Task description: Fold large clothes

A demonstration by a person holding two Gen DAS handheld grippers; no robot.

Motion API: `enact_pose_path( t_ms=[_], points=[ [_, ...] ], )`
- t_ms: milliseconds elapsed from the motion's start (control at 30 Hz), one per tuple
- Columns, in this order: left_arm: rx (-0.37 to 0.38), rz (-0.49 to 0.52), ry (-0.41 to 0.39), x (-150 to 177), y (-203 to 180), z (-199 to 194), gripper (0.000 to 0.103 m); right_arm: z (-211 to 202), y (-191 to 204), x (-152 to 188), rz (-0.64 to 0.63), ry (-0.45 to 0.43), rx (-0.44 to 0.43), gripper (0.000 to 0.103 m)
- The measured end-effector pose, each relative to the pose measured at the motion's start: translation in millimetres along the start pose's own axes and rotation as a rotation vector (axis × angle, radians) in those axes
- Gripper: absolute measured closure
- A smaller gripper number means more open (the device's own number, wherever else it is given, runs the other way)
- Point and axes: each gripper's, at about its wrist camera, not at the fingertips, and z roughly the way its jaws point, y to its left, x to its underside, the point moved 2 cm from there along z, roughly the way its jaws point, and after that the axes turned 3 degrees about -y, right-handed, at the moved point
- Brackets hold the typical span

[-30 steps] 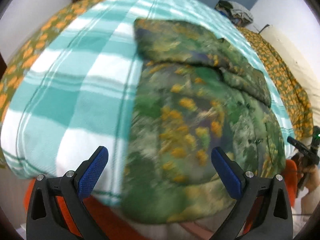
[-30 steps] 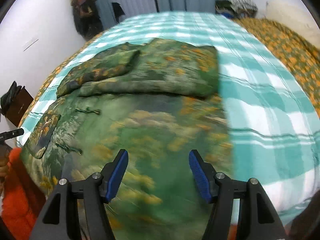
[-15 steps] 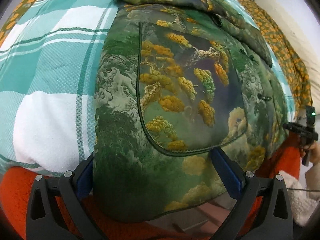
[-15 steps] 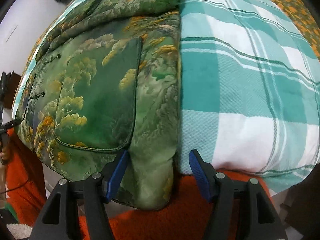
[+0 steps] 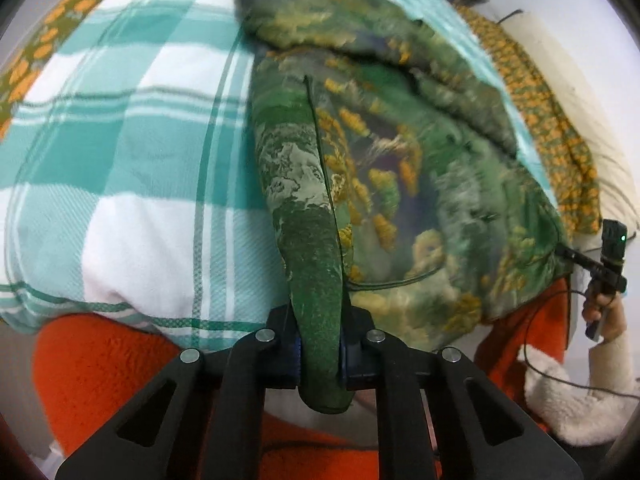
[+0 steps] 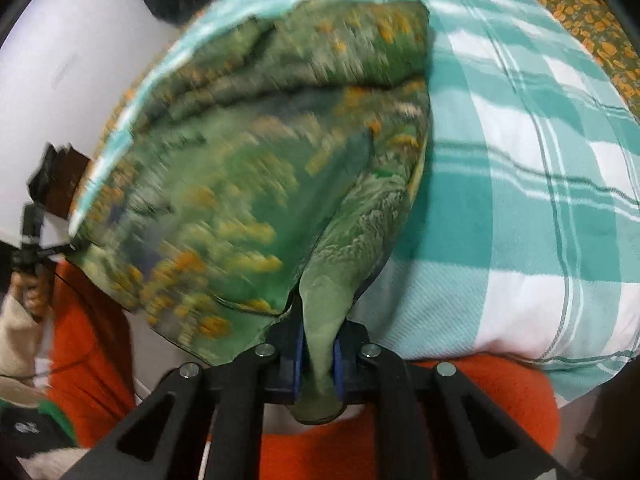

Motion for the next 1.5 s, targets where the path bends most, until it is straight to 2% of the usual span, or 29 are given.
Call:
enact_pose_path(
  t_ms=[233,467,567,633,767,900,1000,1067,1167,1200,1267,1300,1333,1400,1467,1500],
  points=[
    [0.046,-0.038,-0.085,-3.6,-13.2,-28.4,0.093,-43.8,27.0,-16.0,-0.022,-0.096,-0.072,0.092],
    [0.022,-0.031,-0.048,36.0,-7.0,-64.7,0.093,-76.5,21.7,-1.2,-0.002,-0.103,-0.167,0.092],
    [0.049,-0.058,-0.071,36.3,-2.1,-89.6,0.093,-90.4,13.8,5.5,0.048,-0.117,-0.228,0.092],
    [0.089,-0.071,-0.13,14.9,0.1,-107.5,0.093,-94.5,9.4,-2.7,0.072,-0.144,-0.264,0.092],
    [0.126,-0.056,-0.248,-54.7,0.2,-114.6,0.093,-90.4,-5.5,-57.9,0.104,-0.268,-0.303,0.092],
    [0.139,-0.107,-0.301,-125.7,11.3,-77.2,0.093,-53.0,-33.0,-121.4,0.202,-0.362,-0.301,0.092],
    [0.127,-0.178,-0.31,-155.1,21.7,-44.2,0.093,-4.3,-54.7,-155.0,0.291,-0.377,-0.265,0.092],
    [0.089,-0.206,-0.314,-173.1,28.4,-19.0,0.092,26.6,-66.9,-168.3,0.348,-0.382,-0.243,0.092],
    [0.053,-0.214,-0.306,-179.8,31.5,7.5,0.083,65.7,-82.7,-176.6,0.42,-0.366,-0.2,0.092],
    [0.041,-0.219,-0.301,-180.6,32.0,14.7,0.076,76.5,-86.1,-178.0,0.431,-0.355,-0.184,0.092],
    [0.03,-0.231,-0.301,-181.2,31.8,21.2,0.058,87.9,-91.8,-176.1,0.471,-0.355,-0.176,0.089],
    [0.046,-0.24,-0.304,-181.6,32.3,20.5,0.045,89.8,-94.5,-176.0,0.497,-0.358,-0.189,0.089],
    [0.065,-0.248,-0.309,-181.6,32.1,17.9,0.036,89.3,-96.9,-175.6,0.518,-0.358,-0.203,0.087],
    [0.118,-0.261,-0.333,-179.7,33.6,3.5,0.028,85.3,-100.0,-175.6,0.542,-0.356,-0.247,0.073],
    [0.156,-0.247,-0.362,-176.8,35.1,-11.4,0.023,73.2,-100.1,-176.9,0.546,-0.365,-0.285,0.044],
    [0.16,-0.232,-0.371,-174.2,35.5,-17.8,0.018,66.5,-99.4,-176.9,0.541,-0.374,-0.292,0.037]
  ],
)
